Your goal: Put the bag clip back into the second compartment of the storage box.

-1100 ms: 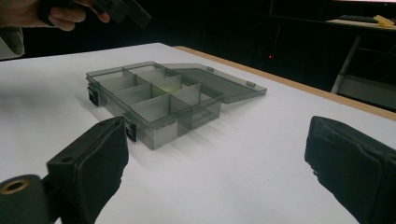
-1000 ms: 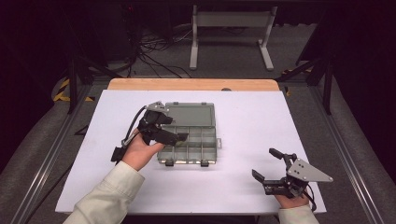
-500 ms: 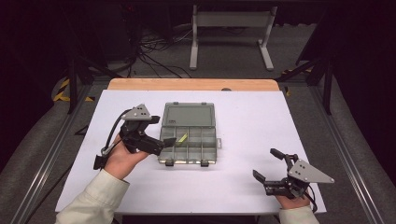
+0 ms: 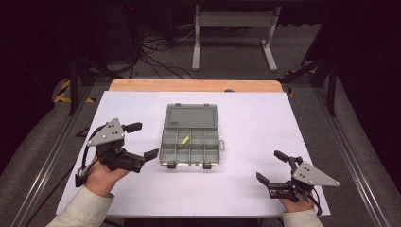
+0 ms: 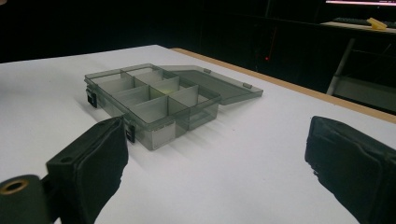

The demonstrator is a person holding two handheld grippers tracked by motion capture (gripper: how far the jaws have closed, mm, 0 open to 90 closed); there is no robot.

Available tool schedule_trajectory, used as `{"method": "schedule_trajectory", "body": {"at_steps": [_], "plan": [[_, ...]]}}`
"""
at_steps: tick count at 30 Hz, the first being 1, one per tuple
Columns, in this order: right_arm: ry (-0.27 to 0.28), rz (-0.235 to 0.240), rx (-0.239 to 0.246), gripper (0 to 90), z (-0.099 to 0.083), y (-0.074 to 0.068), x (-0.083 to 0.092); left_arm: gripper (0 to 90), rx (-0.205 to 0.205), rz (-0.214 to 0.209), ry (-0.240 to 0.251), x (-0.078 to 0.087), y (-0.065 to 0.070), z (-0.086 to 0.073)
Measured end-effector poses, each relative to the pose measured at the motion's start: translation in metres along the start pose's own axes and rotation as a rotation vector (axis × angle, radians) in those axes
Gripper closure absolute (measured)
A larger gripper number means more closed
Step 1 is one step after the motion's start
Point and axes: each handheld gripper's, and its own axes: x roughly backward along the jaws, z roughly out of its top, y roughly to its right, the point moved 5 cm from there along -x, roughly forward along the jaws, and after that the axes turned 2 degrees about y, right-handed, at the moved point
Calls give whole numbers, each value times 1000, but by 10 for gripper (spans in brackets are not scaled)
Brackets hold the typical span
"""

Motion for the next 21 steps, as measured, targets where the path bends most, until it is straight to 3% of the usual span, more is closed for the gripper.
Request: {"method": "schedule_trajectory", "body": {"at_steps": [5,21], "plan": [[0,5,0,69,0,-1,-2,9,-21,5,31,10,1,-7],[0,4,4,68,0,-1,-1,13,-19,32,145,43,-2,-55]]}}
